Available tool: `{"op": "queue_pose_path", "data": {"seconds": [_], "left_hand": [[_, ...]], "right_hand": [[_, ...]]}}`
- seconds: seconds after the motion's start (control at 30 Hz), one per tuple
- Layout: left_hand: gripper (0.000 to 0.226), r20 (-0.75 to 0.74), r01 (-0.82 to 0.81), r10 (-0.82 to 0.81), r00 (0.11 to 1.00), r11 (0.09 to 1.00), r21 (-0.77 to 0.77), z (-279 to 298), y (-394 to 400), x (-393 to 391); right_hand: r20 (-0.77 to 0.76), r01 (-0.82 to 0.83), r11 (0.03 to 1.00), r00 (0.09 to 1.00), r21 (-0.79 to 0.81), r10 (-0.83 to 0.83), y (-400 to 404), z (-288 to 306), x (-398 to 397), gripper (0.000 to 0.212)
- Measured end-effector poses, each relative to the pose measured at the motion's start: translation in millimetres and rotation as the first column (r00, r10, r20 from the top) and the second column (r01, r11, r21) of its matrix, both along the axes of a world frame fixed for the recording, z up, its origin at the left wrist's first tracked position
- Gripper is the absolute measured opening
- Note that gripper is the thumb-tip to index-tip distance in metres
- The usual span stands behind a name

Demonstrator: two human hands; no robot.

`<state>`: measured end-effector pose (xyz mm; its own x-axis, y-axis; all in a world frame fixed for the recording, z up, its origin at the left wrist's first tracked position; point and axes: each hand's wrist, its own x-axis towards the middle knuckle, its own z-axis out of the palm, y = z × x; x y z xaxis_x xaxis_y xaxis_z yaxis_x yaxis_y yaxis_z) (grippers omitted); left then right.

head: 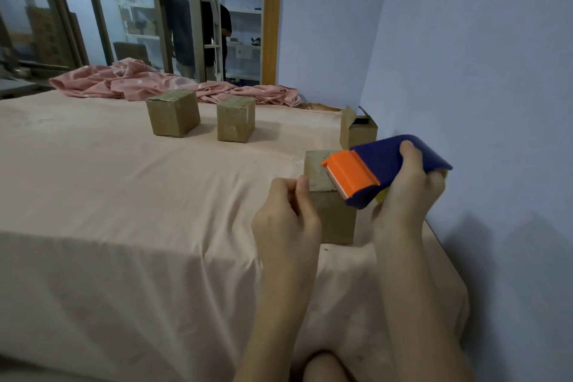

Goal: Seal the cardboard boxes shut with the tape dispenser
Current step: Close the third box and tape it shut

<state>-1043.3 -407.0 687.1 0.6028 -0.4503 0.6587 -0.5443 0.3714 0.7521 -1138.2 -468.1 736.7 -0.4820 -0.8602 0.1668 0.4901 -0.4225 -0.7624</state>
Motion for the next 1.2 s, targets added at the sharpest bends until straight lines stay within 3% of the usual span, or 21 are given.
{"op": "queue_pose_path", "data": {"seconds": [0.1, 0.13, 0.2, 0.3, 0.37, 0.53, 0.67, 0.77, 0.97, 1.2], "left_hand": [[0.023, 0.17, -0.135, 0.149, 0.974, 0.987, -0.092, -0.2, 11.4, -3.2], [0.024, 0.143, -0.117, 0.13, 0.981, 0.989, -0.093, -1.5, 14.6, -4.2], [0.024, -0.064, 0.001, -0.004, 0.998, 0.999, -0.042, -0.9, 15.9, -3.2], [0.025, -0.401, 0.185, -0.152, 0.903, 0.982, 0.045, 0.8, -0.9, 8.7], [0.026, -0.454, 0.247, -0.176, 0.873, 0.964, 0.101, 0.8, -14.9, 15.9], [0.027, -0.425, 0.271, -0.195, 0.884, 0.955, 0.124, -2.0, -38.3, 24.8], [0.027, -0.441, 0.283, -0.194, 0.876, 0.948, 0.145, -8.2, -48.5, 28.4], [0.028, -0.452, 0.318, -0.222, 0.864, 0.937, 0.148, -10.1, -54.7, 29.4], [0.027, -0.474, 0.38, -0.268, 0.839, 0.911, 0.157, -9.2, -65.9, 31.7], [0.026, -0.496, 0.397, -0.271, 0.825, 0.902, 0.167, -13.6, -67.9, 33.7]], "right_hand": [[0.069, -0.116, 0.993, 0.991, 0.031, 0.113, -4.3, 6.5, 1.2, 0.017], [0.081, -0.133, 0.991, 0.988, 0.031, 0.13, -4.5, 6.2, 1.7, 0.014], [0.056, -0.118, 0.993, 0.991, 0.005, 0.118, -3.0, 4.1, 2.9, 0.016], [-0.164, 0.007, 0.993, 0.986, -0.118, -0.027, 2.3, -3.4, 5.0, 0.02], [-0.281, 0.062, 0.982, 0.953, -0.176, -0.111, 5.8, -8.7, 7.4, 0.02], [-0.418, 0.094, 0.964, 0.887, -0.25, -0.195, 0.4, -9.2, 12.7, 0.022], [-0.607, 0.117, 0.959, 0.753, -0.258, -0.255, -8.6, -4.2, 16.5, 0.021], [-0.742, 0.148, 0.956, 0.604, -0.255, -0.291, -15.6, 2.8, 21.5, 0.034], [-0.873, 0.201, 0.929, 0.326, -0.312, -0.364, -19.2, 11.5, 30.8, 0.038], [-0.903, 0.203, 0.92, 0.209, -0.335, -0.375, -15.1, 11.6, 36.2, 0.031]]}}
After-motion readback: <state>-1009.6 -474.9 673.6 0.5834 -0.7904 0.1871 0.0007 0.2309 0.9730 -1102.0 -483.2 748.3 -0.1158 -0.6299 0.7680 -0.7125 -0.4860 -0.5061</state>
